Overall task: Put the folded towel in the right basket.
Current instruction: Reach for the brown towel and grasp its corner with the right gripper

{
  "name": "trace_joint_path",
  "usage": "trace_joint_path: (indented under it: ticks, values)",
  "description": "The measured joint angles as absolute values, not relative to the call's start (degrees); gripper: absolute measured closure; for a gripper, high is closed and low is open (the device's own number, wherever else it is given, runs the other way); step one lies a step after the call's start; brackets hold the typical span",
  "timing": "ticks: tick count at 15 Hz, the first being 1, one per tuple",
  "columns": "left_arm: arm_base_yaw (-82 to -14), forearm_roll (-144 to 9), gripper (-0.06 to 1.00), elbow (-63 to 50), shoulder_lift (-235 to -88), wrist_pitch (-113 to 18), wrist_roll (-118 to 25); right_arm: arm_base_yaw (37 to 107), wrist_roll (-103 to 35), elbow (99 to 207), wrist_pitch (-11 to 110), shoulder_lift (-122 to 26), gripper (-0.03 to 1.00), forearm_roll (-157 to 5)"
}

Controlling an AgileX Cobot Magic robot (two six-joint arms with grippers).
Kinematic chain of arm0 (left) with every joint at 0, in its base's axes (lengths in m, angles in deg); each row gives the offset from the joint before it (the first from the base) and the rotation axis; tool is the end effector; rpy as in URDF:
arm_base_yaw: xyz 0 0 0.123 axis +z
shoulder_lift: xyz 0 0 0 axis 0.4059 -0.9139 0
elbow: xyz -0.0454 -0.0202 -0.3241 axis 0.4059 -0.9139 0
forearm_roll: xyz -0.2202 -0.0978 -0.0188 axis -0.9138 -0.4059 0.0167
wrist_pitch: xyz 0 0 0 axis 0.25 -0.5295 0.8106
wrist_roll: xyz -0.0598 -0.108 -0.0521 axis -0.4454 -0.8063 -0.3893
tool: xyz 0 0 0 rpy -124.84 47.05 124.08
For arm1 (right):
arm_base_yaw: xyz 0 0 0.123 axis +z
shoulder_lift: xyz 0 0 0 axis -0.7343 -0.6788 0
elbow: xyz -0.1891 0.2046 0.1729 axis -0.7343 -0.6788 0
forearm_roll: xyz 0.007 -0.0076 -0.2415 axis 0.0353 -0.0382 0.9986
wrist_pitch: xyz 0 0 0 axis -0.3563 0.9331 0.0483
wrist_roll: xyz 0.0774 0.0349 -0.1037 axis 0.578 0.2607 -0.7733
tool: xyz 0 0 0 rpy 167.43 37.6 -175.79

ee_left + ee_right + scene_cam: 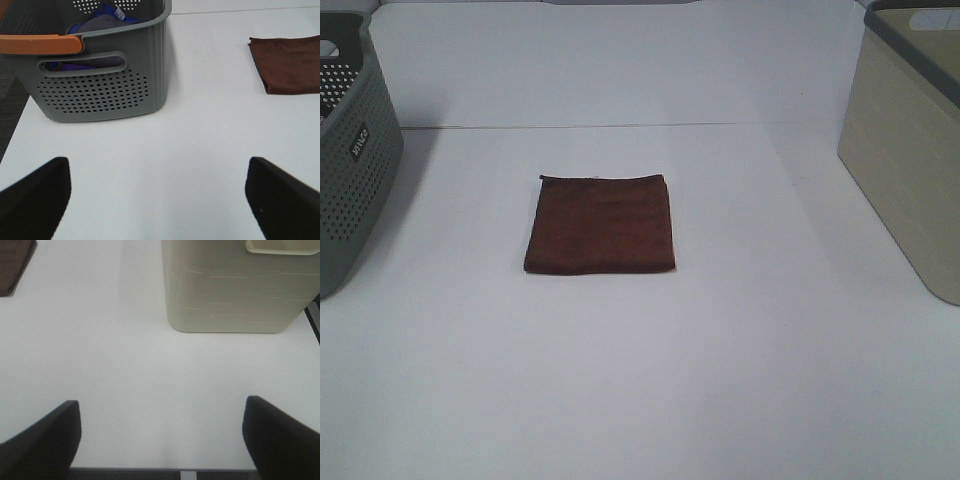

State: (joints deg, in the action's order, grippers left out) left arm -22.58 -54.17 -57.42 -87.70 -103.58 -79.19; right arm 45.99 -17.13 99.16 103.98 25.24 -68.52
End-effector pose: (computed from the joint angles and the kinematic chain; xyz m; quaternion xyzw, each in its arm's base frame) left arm -0.0189 -0.0005 0.2532 0.0031 0.8497 0.0144 0.5271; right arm -0.0189 0.0011 0.2341 -0.0342 0.8747 -0.0264 0.4827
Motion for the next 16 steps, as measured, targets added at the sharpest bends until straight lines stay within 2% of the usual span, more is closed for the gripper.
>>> trace_joint_path:
  ticks: [16]
  values:
    - [-22.58, -54.17, 0.06, -57.42, -87.7, -103.58, -79.19, 45.99, -17.13, 99.16, 103.98, 25.24, 0.12, -68.52]
